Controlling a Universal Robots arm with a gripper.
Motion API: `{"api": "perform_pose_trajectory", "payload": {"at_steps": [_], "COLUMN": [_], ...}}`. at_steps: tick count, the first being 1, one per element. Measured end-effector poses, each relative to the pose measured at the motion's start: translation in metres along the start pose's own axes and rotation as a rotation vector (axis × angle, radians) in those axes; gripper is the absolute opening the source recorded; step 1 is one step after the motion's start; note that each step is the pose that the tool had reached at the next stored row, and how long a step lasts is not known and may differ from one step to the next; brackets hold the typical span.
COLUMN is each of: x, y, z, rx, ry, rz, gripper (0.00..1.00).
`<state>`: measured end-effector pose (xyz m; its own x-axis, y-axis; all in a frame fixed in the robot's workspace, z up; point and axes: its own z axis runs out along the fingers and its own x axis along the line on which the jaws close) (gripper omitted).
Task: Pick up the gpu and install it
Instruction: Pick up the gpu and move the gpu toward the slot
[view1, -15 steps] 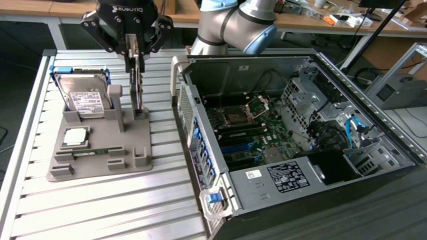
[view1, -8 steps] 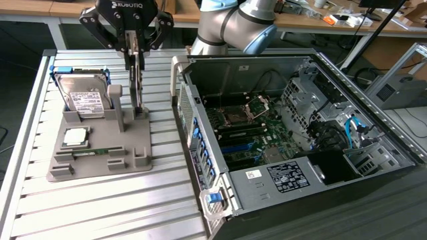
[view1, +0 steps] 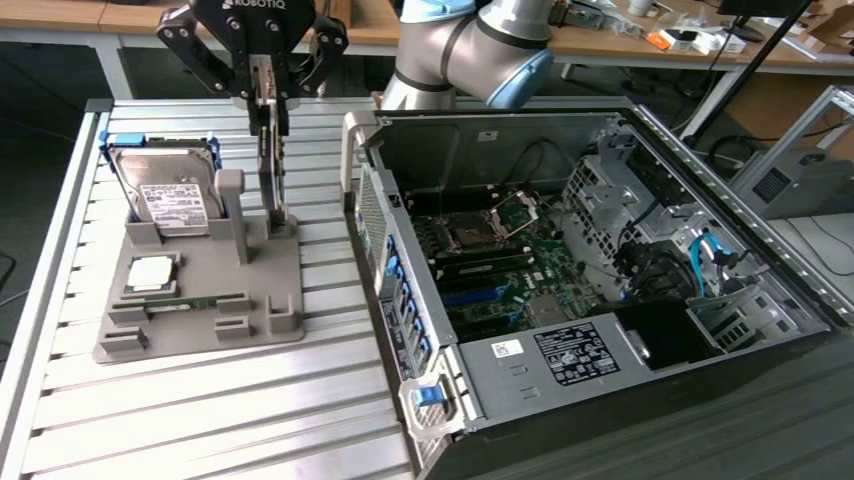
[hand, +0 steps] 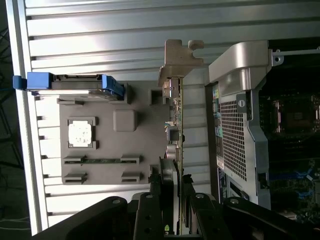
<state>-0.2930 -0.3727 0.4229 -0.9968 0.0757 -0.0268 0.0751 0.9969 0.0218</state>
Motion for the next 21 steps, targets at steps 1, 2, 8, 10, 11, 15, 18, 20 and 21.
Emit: {"api": "perform_pose_trajectory", "payload": {"at_steps": [1, 2, 8, 10, 11, 15, 18, 20, 21], "x": [0.0, 0.0, -0.0001, -0.0002, -0.0002, -0.0002, -0.0003, -0.0003, -0.0003], "y": [0.0, 0.0, 0.0, 0.0001, 0.0001, 0.0001, 0.0001, 0.0002, 0.0002], "z": [-0.0005, -0.0009, -0.004, -0.0048, -0.0051, -0.0067, -0.0083, -0.0092, -0.0094], "rx": [0.0001, 0.0, 0.0001, 0.0, 0.0, 0.0001, 0.0, 0.0001, 0.0], "ry": [0.0001, 0.0001, 0.0001, 0.0, 0.0001, 0.0001, 0.0001, 0.0001, 0.0], "rz": [0.0, 0.0, 0.0, 0.0, 0.0, 0.0, 0.0, 0.0, 0.0], "gripper": [0.27, 0.27, 0.27, 0.27, 0.27, 0.27, 0.27, 0.27, 0.27]}}
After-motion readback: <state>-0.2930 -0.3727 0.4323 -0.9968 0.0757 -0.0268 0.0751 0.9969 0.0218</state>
